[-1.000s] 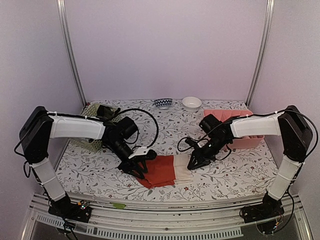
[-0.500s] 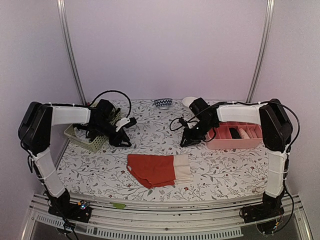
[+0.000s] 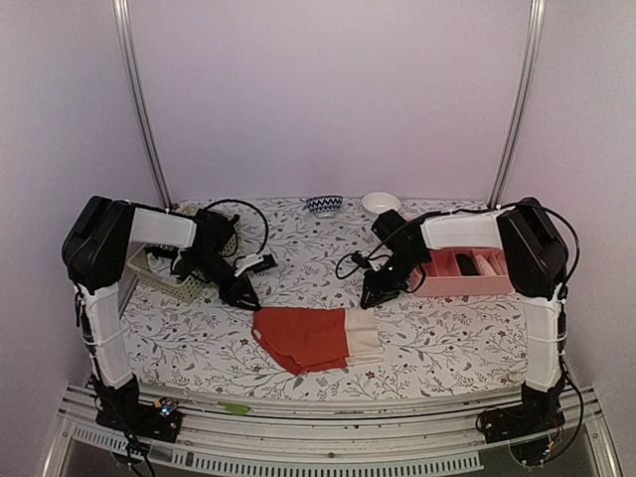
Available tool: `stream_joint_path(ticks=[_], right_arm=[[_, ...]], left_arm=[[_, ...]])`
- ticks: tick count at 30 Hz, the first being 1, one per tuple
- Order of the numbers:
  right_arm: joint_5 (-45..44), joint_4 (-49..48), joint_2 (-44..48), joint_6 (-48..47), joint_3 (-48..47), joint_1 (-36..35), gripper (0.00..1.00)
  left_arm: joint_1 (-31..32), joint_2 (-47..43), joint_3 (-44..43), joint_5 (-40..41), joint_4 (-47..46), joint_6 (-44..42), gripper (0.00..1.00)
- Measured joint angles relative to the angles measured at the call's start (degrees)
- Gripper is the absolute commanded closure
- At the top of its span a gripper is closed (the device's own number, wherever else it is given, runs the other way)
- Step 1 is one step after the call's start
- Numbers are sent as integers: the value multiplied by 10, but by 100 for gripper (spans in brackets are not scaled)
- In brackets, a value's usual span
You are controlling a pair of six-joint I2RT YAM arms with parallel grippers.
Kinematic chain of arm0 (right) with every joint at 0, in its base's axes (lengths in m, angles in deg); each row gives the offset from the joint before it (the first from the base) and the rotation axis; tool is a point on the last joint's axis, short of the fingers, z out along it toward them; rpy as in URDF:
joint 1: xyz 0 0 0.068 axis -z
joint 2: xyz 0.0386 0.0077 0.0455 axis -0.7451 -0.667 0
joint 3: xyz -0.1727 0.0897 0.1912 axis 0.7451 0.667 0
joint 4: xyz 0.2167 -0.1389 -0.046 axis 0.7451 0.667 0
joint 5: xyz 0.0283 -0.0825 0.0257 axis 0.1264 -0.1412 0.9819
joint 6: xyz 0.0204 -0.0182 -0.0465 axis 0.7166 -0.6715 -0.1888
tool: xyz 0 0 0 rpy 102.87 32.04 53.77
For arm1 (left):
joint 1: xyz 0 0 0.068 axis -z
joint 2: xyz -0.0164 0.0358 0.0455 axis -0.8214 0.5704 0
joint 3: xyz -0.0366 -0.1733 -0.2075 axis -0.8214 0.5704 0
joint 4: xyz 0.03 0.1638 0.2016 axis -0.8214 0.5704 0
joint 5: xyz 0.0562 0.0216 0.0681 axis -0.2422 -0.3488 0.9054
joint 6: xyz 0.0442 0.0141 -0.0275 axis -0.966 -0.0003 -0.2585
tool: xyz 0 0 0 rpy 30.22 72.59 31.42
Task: Roll the underwear
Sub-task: Smooth out the underwear at the center of the board.
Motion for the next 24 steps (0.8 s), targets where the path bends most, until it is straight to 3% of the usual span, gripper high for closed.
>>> stream_joint_path(ticks=[3,6,9,24], right_arm=[[1,4,-2,-9,1,-6,88],[2,7,-2,-18,7,-12,100],[2,6,1,-23,15,-14,100],[-103,9,26,11,23,-7,98]], left_arm=[[2,0,2,0,7,-16,71],[2,0,6,-1,9,-26,85],[2,-2,14,1,6,-30,100],[-26,-52,41,41,-72,22,100]])
